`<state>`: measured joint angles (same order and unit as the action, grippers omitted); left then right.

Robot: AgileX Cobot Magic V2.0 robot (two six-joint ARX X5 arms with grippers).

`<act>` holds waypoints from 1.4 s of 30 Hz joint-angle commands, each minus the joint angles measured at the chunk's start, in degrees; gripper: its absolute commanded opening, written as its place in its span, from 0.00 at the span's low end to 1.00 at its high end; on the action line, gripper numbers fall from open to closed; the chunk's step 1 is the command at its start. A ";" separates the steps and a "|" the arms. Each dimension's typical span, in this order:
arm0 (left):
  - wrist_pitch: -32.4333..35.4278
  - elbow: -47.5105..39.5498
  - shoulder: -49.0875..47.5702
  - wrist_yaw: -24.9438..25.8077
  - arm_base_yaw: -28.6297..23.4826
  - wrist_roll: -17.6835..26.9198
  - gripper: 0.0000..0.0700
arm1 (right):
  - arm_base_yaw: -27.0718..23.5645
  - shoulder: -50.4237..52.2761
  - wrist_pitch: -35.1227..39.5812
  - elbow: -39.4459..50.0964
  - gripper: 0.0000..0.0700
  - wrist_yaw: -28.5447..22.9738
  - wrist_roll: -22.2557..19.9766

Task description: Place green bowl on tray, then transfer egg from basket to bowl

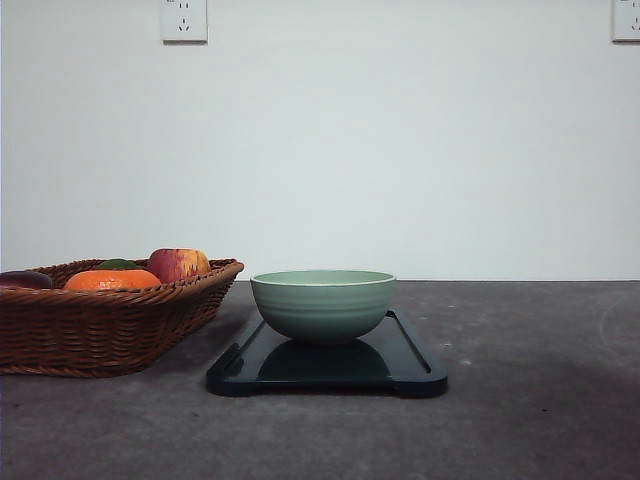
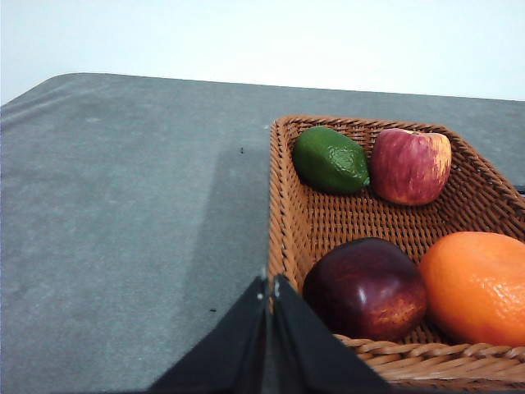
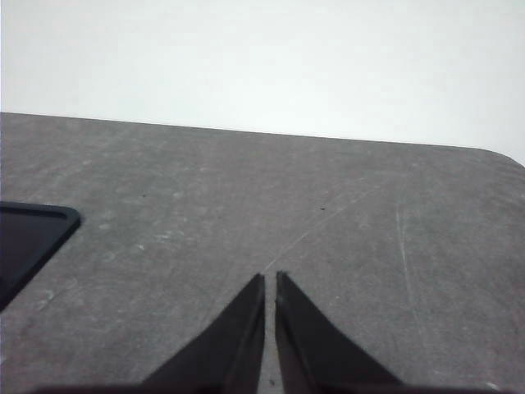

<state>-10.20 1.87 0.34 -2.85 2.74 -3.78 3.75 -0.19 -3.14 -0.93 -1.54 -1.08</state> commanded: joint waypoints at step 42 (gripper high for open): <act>0.81 -1.09 -0.09 0.02 -0.11 0.71 0.00 | 0.09 -0.02 0.73 0.22 0.02 -0.02 0.68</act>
<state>-10.20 1.87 0.34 -2.85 2.74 -3.79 3.75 -0.19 -3.14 -0.93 -1.54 -1.08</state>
